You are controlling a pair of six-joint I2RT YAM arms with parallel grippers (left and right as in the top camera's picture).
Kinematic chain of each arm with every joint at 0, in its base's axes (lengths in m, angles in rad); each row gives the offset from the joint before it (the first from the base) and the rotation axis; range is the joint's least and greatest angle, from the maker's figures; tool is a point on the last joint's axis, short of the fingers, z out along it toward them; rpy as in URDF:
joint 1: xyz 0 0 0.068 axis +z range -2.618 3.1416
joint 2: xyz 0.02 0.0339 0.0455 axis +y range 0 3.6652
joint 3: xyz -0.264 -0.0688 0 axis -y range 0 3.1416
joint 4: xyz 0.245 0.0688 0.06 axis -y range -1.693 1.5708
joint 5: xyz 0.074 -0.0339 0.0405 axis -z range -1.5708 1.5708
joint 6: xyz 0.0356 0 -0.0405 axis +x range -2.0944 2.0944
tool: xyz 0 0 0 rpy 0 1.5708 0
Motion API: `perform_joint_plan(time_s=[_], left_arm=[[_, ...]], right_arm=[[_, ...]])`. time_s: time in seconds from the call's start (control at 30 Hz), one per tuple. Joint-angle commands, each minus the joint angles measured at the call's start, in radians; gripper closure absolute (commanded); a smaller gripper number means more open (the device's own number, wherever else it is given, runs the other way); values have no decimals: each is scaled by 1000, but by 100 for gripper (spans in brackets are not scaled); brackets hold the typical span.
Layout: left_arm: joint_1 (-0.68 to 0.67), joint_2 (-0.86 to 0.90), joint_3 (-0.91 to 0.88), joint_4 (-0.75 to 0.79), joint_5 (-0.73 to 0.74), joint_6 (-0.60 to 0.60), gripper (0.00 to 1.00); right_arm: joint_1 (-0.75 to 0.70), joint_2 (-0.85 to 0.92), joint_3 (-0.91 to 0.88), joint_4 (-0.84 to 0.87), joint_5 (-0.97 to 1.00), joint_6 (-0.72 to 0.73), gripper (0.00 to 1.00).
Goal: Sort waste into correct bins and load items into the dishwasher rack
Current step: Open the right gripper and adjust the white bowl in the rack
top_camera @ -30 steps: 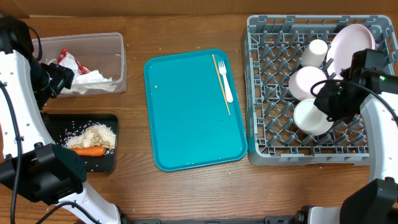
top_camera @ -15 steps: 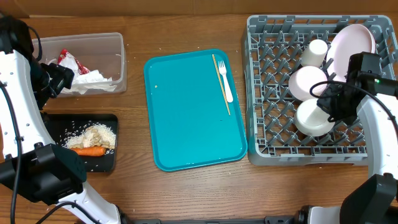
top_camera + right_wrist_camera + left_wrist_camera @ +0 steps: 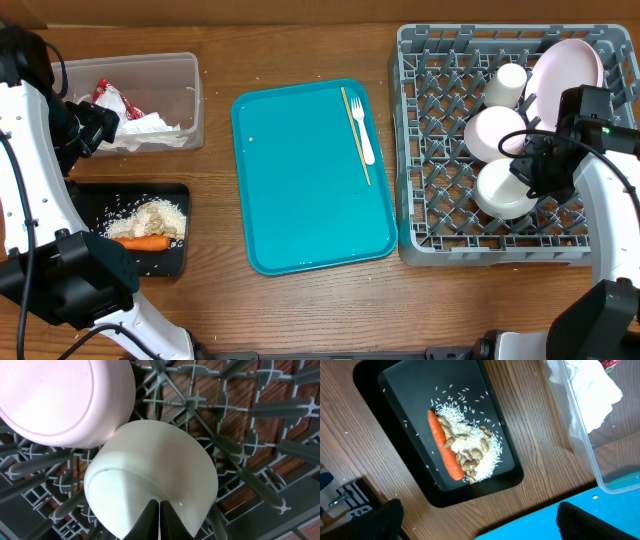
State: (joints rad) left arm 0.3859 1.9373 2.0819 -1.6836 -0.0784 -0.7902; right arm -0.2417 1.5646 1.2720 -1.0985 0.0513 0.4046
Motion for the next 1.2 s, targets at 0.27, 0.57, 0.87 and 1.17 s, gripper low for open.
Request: perform_joint_plan(time_s=[0.27,0.57,0.87,1.17], left_arm=[[-5,-28,-1,-2,1,1,0],[-5,-28,-1,-2,1,1,0],[-5,-28,-1,-2,1,1,0],[-5,-28,-1,-2,1,1,0]], right_arm=[[-27,3,-89,73,26,16,94],[-66,3,-72,74,53,19,94],[-62,2,52,-41,-111,10,96],[122,1,54,43,-368,-42,90]])
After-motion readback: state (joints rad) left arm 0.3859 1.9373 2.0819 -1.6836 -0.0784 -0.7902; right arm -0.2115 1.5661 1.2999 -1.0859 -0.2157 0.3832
